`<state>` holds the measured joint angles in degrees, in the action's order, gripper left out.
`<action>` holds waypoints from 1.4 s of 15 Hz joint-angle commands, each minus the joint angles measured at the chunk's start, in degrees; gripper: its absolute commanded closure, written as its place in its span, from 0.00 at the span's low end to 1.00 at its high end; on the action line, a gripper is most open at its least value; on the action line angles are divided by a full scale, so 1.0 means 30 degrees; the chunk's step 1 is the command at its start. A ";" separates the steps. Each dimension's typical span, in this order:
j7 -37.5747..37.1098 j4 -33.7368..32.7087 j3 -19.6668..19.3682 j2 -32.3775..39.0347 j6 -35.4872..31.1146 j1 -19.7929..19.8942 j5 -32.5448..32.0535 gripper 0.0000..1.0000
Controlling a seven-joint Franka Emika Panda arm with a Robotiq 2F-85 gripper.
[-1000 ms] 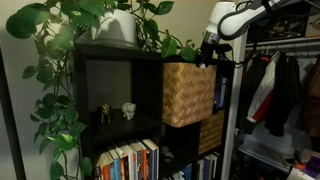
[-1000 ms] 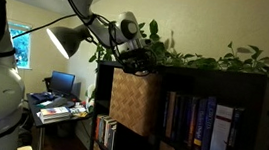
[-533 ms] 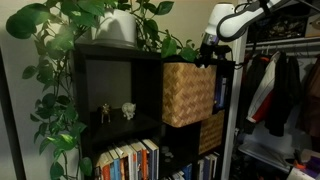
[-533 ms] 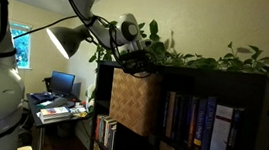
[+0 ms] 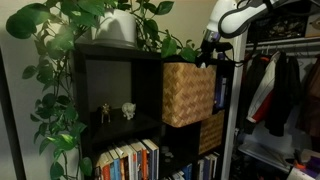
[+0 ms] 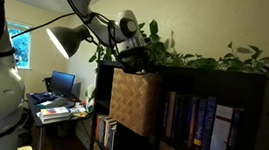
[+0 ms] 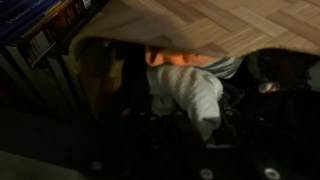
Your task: Pull out the brown basket then remove the socks from there and put them on the top of the cabinet then push the basket
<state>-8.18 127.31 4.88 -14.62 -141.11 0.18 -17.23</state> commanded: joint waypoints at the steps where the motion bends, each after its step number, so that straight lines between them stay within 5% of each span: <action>1: -0.0017 -0.0406 0.0189 -0.1227 0.1944 0.0017 0.0142 0.90; 9: -0.0737 -0.2309 0.0358 -0.2131 0.3499 0.0619 -0.0879 0.89; 21: -0.1208 -0.3403 -0.0124 0.0174 -0.2026 0.2038 -0.2596 0.89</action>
<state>-10.31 118.47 4.85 -17.11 -142.79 5.43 -23.59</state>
